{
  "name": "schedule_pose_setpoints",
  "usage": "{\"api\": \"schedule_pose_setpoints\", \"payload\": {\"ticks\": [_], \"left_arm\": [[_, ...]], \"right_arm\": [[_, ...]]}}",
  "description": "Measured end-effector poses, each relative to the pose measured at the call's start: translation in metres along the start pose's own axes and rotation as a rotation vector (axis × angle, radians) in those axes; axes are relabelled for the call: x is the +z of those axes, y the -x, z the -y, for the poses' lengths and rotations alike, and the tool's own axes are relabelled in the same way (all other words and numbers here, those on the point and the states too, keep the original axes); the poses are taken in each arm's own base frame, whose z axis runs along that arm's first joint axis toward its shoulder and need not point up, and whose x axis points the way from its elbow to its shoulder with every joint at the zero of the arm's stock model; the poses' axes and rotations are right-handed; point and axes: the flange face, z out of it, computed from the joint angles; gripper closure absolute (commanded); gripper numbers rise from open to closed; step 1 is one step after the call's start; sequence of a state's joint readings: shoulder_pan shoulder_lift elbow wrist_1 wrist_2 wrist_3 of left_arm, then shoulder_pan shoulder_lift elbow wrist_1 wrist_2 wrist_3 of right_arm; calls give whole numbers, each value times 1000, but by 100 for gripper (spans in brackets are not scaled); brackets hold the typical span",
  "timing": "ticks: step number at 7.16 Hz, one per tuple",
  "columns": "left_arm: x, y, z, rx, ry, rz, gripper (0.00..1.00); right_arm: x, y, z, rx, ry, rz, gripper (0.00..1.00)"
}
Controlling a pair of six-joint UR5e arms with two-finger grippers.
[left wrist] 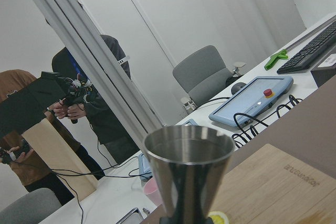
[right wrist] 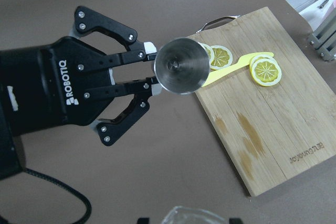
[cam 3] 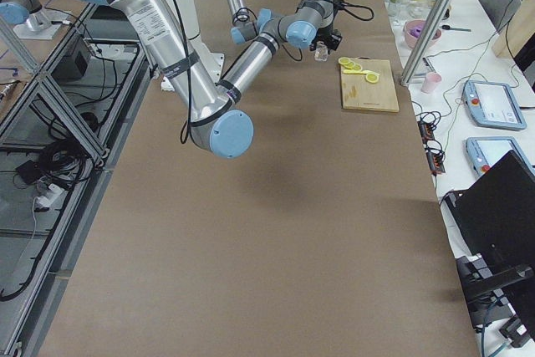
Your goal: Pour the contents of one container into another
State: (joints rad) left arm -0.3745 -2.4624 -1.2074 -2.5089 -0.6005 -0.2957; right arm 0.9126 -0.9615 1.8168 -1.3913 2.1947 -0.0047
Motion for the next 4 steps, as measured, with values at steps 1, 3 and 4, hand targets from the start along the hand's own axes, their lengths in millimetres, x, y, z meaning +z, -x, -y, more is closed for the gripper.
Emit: {"api": "schedule_pose_setpoints", "payload": {"ticks": [1,3,4], "left_arm": [[-1,-5,2,1,0,-2,100],[-7,-13,5,0,0,-13,100],[-10,-19,7,0,1,-21,100]], "right_arm": [[-1,-1,1,5,3,-1,100],[-3,-6,0,12,7,-4,100],[-3,-8,0,17,11,-6,100]]}}
